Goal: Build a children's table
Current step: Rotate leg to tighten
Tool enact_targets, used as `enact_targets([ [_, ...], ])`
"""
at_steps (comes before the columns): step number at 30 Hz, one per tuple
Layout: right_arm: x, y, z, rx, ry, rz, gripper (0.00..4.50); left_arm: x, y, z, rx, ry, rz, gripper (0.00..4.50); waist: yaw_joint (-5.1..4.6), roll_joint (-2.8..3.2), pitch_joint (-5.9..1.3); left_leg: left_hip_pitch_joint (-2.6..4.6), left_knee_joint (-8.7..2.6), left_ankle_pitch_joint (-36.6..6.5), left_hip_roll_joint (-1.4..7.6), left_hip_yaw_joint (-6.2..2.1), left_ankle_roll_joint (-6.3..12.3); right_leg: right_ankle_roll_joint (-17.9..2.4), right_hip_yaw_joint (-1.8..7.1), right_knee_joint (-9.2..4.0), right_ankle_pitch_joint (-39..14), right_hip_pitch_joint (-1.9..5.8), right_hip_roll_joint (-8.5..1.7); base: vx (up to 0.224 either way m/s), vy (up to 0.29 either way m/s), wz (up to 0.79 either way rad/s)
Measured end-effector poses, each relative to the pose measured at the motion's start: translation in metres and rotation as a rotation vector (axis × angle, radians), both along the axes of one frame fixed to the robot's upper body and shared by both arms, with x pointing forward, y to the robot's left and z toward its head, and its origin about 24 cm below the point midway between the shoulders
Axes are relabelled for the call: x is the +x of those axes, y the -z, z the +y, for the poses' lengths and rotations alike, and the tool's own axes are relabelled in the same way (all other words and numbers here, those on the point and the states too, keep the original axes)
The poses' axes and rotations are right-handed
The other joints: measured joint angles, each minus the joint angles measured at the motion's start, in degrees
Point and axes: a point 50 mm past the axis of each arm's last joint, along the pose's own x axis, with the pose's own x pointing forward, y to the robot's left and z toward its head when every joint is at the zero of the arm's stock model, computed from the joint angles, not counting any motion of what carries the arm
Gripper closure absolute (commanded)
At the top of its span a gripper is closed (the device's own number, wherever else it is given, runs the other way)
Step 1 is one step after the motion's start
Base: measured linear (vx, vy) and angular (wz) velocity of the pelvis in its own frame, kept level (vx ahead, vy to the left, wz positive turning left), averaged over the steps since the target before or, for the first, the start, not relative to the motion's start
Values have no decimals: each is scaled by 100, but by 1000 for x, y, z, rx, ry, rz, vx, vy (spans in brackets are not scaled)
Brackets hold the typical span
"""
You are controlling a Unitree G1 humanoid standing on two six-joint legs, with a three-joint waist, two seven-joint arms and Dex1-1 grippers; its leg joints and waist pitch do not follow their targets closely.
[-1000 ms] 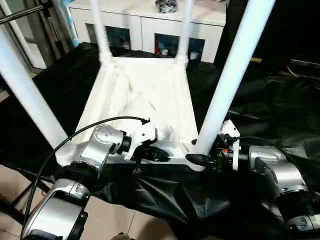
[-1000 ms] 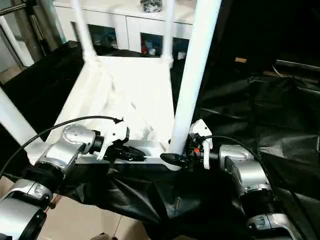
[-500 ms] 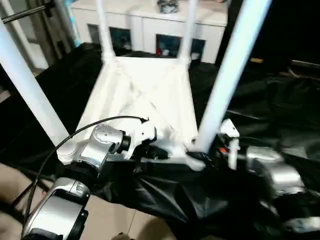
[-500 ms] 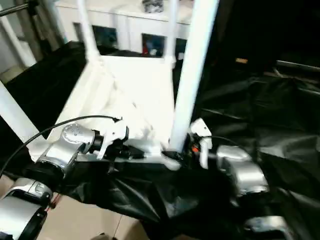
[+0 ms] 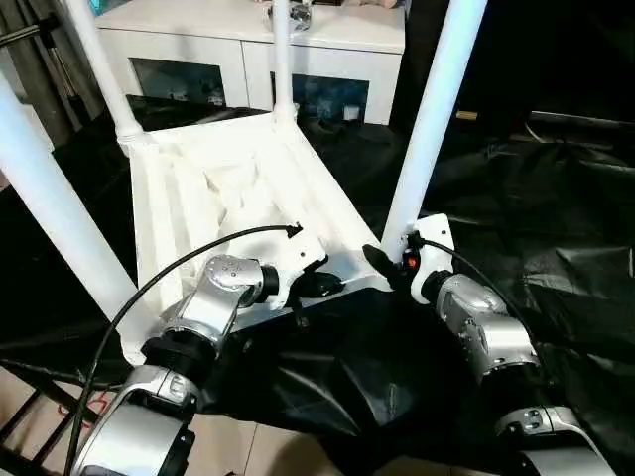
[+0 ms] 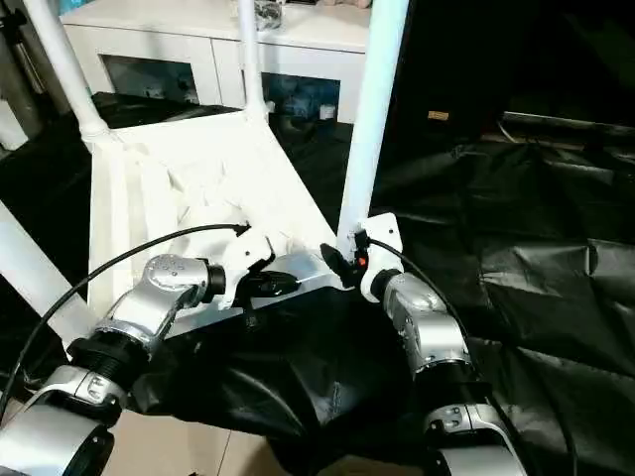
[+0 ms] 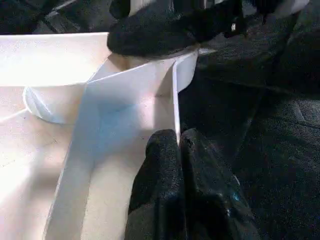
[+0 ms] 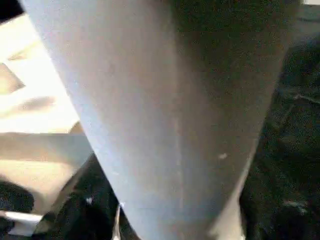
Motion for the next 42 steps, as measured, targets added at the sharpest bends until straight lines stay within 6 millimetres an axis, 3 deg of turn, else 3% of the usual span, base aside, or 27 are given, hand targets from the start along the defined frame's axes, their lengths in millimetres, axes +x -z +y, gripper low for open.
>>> enact_targets([
  [4,-3,-1,-4,-4,-56,-9,88,0,-1,-1,-2,8,-3,450,6,-2,1,-9,-2,0,-1,0,0,-14,-1,0,8,-5,0,0,0,0],
  [11,-24,-8,-40,-75,-340,-18,88,-6,-3,0,-20,121,6,450,188,4,8,-50,-10,-3,0,-1,7,-24,-2,-10,12,-25,0,0,0,0],
  [17,-33,-14,-62,-90,-459,3,88,-9,-4,2,-14,195,6,450,306,8,10,-72,6,-1,6,3,8,-24,-3,-1,13,-39,0,0,0,0],
  [21,-35,-19,-77,-118,-473,13,88,-10,-4,3,-9,212,8,450,324,9,12,-83,15,-2,7,5,9,-24,-1,-1,13,-39,-1,0,0,0],
  [28,-37,-23,-86,-131,-489,7,88,-10,-5,3,-8,225,-7,450,333,9,12,-91,16,-2,8,3,9,-24,-5,-2,13,-43,-1,0,0,0],
  [35,-44,-23,-98,-41,-466,62,88,-11,-5,6,2,257,-18,450,331,9,12,-93,17,-1,10,3,11,-24,-8,-1,13,-45,-1,0,0,0],
  [36,-44,-25,-99,-41,-466,62,58,-11,-6,6,1,263,-18,450,330,9,12,-93,17,-1,11,3,10,-24,-9,0,13,-45,-1,0,0,0],
  [38,-44,-28,-101,-33,-458,57,58,-12,-6,8,3,271,-18,450,335,9,12,-92,20,-1,12,3,10,-24,-9,3,13,-45,-1,0,0,0],
  [42,-43,-34,-112,-22,-418,50,12,-12,-6,9,5,279,-16,450,367,9,12,-97,31,-3,14,4,11,-24,-9,3,14,-44,-1,0,0,0],
])
